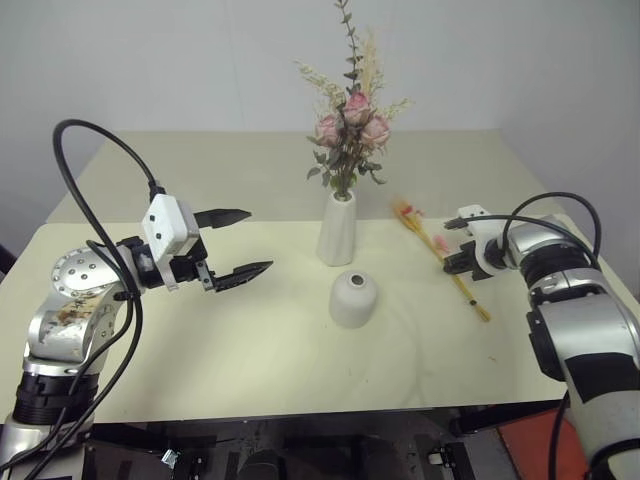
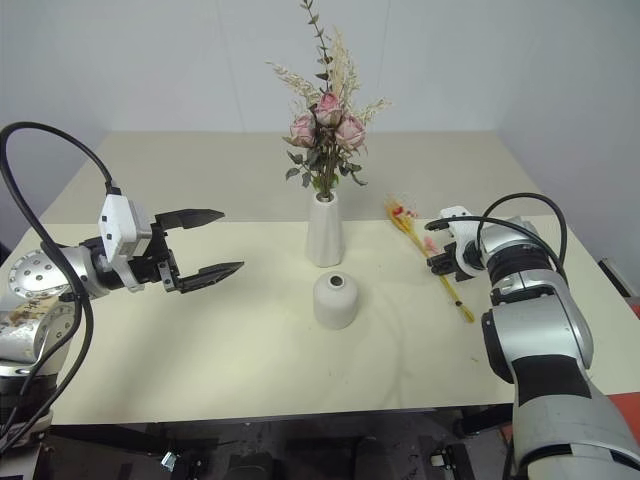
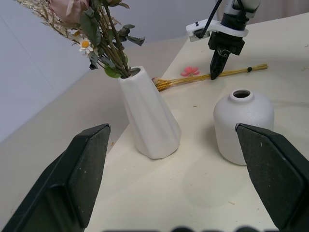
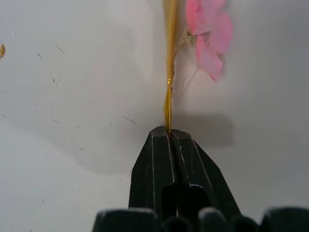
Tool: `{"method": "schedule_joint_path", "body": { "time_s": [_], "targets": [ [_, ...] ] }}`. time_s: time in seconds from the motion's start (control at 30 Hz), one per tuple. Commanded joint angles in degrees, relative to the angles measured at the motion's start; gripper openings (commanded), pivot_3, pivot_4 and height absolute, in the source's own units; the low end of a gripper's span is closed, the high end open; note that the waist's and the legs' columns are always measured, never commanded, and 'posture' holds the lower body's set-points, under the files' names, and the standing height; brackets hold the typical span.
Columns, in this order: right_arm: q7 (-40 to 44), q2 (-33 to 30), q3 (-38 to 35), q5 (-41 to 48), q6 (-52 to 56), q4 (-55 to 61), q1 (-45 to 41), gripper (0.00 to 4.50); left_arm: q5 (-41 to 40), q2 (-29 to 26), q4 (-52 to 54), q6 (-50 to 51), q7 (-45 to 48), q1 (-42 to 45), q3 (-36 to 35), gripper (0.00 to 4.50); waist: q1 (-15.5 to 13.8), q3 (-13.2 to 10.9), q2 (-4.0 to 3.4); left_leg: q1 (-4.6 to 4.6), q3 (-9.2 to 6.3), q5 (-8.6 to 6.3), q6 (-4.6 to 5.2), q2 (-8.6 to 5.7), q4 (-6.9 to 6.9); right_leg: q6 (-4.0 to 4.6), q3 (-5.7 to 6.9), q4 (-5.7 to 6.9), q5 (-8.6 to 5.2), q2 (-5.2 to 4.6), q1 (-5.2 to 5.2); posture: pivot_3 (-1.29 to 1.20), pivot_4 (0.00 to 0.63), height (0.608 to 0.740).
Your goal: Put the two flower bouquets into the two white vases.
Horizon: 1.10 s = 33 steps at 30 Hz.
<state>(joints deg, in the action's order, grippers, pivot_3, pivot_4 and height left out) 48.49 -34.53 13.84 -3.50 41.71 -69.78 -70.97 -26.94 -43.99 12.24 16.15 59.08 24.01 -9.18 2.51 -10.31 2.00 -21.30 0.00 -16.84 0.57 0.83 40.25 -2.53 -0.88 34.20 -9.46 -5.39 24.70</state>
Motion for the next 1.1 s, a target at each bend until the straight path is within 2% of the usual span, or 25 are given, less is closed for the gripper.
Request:
{"method": "schedule_joint_path", "body": {
  "time_s": [0.03,0.07,0.17,0.2,0.27,0.3,0.37,0.4,0.5,0.6,0.67,0.73,0.83,0.9,1.1],
  "targets": [
    [-4.6,-0.9,-1.3,-1.8,-0.4,1.1,1.1,0.06,0.5,-0.6,1.6,-1.6,-0.2,0.4,-0.4,4.50,0.0,0.0,0.00,0.01,0.00,0.00,0.00,0.00,0.00,0.01,0.00,0.00,0.00,0.00,-0.01,0.00,0.150,0.740],
    [-6.5,-1.2,-2.7,-1.2,-0.2,1.6,1.2,0.06,0.5,-0.7,1.6,-1.7,-0.2,0.4,-0.4,4.50,-0.1,0.0,0.00,0.01,0.00,0.01,-0.01,0.00,0.00,0.01,0.00,0.00,0.01,0.00,-0.01,0.00,0.150,0.740],
    [-14.0,-5.1,-7.5,-0.7,-1.1,15.8,7.0,0.06,0.2,-1.2,1.8,-1.1,0.0,0.3,-0.6,4.50,-0.5,0.0,-0.01,-0.03,-0.02,0.02,-0.03,-0.01,-0.04,0.01,0.02,0.03,0.01,-0.02,-0.01,0.00,0.150,0.740],
    [-16.6,-6.0,-11.1,0.4,-1.1,24.0,11.0,0.06,0.1,-1.5,1.8,-1.1,0.2,0.3,-0.8,4.50,-0.9,0.0,-0.02,-0.07,-0.04,0.02,-0.04,-0.01,-0.06,0.01,0.04,0.01,0.01,-0.04,0.02,0.00,0.150,0.740],
    [-24.4,-4.7,-22.6,2.1,-7.2,48.2,24.8,0.06,-0.2,-2.1,1.5,-1.0,0.6,0.6,-1.0,4.50,-1.4,0.0,-0.04,-0.47,-0.03,0.04,-0.07,-0.04,-0.09,0.00,0.02,0.05,0.01,-0.07,0.41,0.00,0.150,0.740],
    [-27.5,-2.5,-27.8,2.6,-10.3,61.8,32.5,0.06,-0.9,-2.5,0.9,-0.7,1.5,1.1,-1.1,4.50,-1.5,0.0,-0.06,-0.68,-0.08,0.05,-0.09,-0.02,0.00,-0.02,0.06,0.17,0.02,-0.06,0.61,0.00,0.150,0.740],
    [-29.0,1.4,-33.2,5.1,-15.3,80.1,42.9,0.06,-1.7,-3.3,-0.6,-0.8,3.5,2.1,-0.9,4.50,-1.8,0.1,-0.11,-1.04,-0.07,0.09,-0.15,-0.02,-0.09,-0.05,0.03,0.47,0.00,-0.06,1.20,0.00,0.150,0.740],
    [-28.3,4.4,-36.1,9.5,-16.6,87.6,46.6,0.06,-1.9,-3.5,-1.6,-1.1,4.5,2.8,-0.8,4.50,-1.8,0.1,-0.19,-1.13,-0.04,0.10,-0.18,-0.03,-0.03,-0.06,0.01,0.79,-0.02,-0.05,1.48,0.00,0.150,0.740],
    [-26.4,11.4,-41.9,27.3,-11.3,102.7,51.1,0.06,-3.1,-3.2,-5.4,-1.3,7.3,6.5,-0.4,4.50,-1.1,0.1,-0.24,-1.11,0.04,0.18,-0.30,-0.01,-0.01,0.00,-0.07,0.78,-0.02,-0.01,1.51,0.00,0.150,0.740],
    [-27.0,14.3,-40.4,34.8,-11.6,110.4,52.4,0.06,-4.6,-2.4,-9.2,-1.0,9.1,10.6,-0.5,4.50,-0.9,0.0,-0.22,-0.67,0.06,0.19,-0.29,-0.01,0.11,0.16,-0.11,0.66,0.15,0.01,0.96,0.00,0.150,0.740],
    [-28.7,15.5,-39.3,38.3,-11.3,112.7,51.6,0.06,-4.5,-2.3,-10.9,-1.4,10.1,12.0,-0.3,4.50,-0.9,0.0,-0.22,0.28,0.04,0.18,-0.27,0.10,0.02,-0.20,-0.06,0.34,-0.19,0.12,-0.01,0.00,0.150,0.740],
    [-31.2,18.2,-37.1,43.3,-11.6,114.7,49.4,0.06,-4.6,-2.7,-11.9,-1.6,11.3,12.7,-0.5,4.50,-0.8,0.0,-0.22,0.86,0.03,0.19,-0.28,0.16,-0.14,-0.15,-0.03,0.17,-0.32,0.17,-0.55,0.00,0.150,0.740],
    [-32.7,20.6,-33.5,47.2,-12.2,115.3,48.0,0.06,-4.9,-3.5,-12.1,-1.4,12.7,12.6,-1.0,4.50,-0.4,0.0,-0.22,0.99,0.05,0.20,-0.27,0.16,-0.26,-0.07,-0.13,0.30,-0.36,0.21,-0.51,0.00,0.150,0.740],
    [-33.9,23.1,-30.4,48.3,-12.8,113.8,47.0,0.06,-5.4,-4.8,-11.2,-0.4,13.6,11.6,-1.6,4.50,-0.2,0.0,-0.21,0.98,0.03,0.21,-0.28,0.14,-0.31,0.29,-0.14,0.57,-0.32,0.20,-0.40,0.00,0.150,0.740],
    [-32.4,26.2,-23.4,43.3,-17.7,108.1,48.5,0.06,-7.4,-7.6,-6.2,3.3,13.0,8.0,-4.0,4.50,-0.1,0.0,-0.21,0.86,-0.05,0.18,-0.22,0.13,-0.52,0.52,-0.07,0.82,-0.54,0.18,-0.15,0.00,0.150,0.740]
  ]
}}
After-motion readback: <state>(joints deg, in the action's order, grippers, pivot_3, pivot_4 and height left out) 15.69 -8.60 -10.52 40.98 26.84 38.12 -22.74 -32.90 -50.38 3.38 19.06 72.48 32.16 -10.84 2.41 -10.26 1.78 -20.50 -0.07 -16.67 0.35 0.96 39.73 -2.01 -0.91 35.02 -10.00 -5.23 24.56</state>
